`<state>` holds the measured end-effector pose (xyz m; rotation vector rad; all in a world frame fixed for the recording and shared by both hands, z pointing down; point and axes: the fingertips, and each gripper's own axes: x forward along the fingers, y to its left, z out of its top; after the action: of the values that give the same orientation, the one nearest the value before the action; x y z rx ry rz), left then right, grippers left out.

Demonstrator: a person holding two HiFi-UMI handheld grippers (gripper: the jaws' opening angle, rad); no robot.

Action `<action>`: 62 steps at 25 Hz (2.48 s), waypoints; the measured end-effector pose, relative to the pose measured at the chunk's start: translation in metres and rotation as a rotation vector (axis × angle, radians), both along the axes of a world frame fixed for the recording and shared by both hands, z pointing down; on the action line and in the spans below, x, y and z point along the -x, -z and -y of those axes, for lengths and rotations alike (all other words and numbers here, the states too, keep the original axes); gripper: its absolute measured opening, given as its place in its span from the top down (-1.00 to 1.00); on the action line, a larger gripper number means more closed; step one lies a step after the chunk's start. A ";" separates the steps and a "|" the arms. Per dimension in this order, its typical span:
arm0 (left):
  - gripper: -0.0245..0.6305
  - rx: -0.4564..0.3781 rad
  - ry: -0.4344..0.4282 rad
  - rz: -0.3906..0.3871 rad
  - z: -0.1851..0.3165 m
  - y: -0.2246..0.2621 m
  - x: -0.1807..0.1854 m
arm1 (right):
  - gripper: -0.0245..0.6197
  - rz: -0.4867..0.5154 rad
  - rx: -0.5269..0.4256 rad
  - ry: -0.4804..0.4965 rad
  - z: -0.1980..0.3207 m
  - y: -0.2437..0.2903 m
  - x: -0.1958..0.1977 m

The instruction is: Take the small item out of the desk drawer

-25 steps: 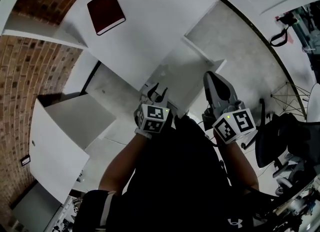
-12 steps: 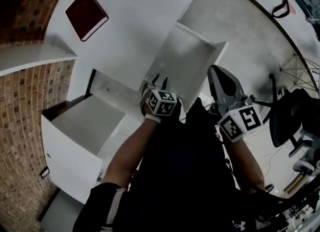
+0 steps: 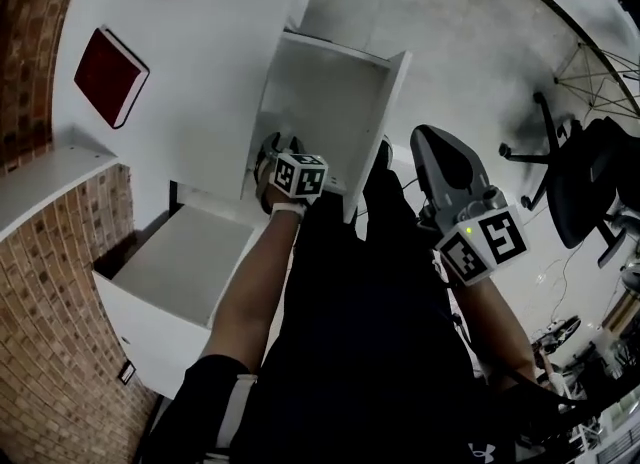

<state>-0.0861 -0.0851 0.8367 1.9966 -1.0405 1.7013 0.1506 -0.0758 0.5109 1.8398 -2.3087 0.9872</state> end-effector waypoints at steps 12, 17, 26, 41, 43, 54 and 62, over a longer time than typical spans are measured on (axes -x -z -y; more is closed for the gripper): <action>0.44 0.169 -0.029 0.255 -0.004 -0.054 0.021 | 0.91 0.005 0.021 -0.131 -0.021 -0.012 -0.060; 0.48 0.205 -0.051 0.298 -0.005 -0.063 0.026 | 0.91 0.014 0.000 -0.128 -0.025 -0.003 -0.060; 0.50 0.249 -0.015 0.210 -0.014 -0.054 0.010 | 0.91 0.035 0.002 -0.125 -0.020 -0.004 -0.055; 0.50 0.055 0.018 -0.122 -0.004 0.030 -0.039 | 0.91 0.040 -0.047 0.008 0.004 0.022 -0.013; 0.50 0.024 0.030 -0.178 0.000 0.049 -0.045 | 0.91 0.038 -0.059 0.030 0.008 0.028 -0.004; 0.50 -0.132 0.128 -0.397 0.020 0.159 -0.044 | 0.91 0.032 -0.126 0.129 0.021 0.065 0.032; 0.50 -0.327 0.124 -0.523 0.043 0.252 -0.040 | 0.92 0.029 -0.191 0.152 0.032 0.094 0.039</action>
<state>-0.0458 -0.1278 0.5847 2.3332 -1.2612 0.9042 0.1117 -0.1074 0.4167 1.6875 -2.5961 0.8049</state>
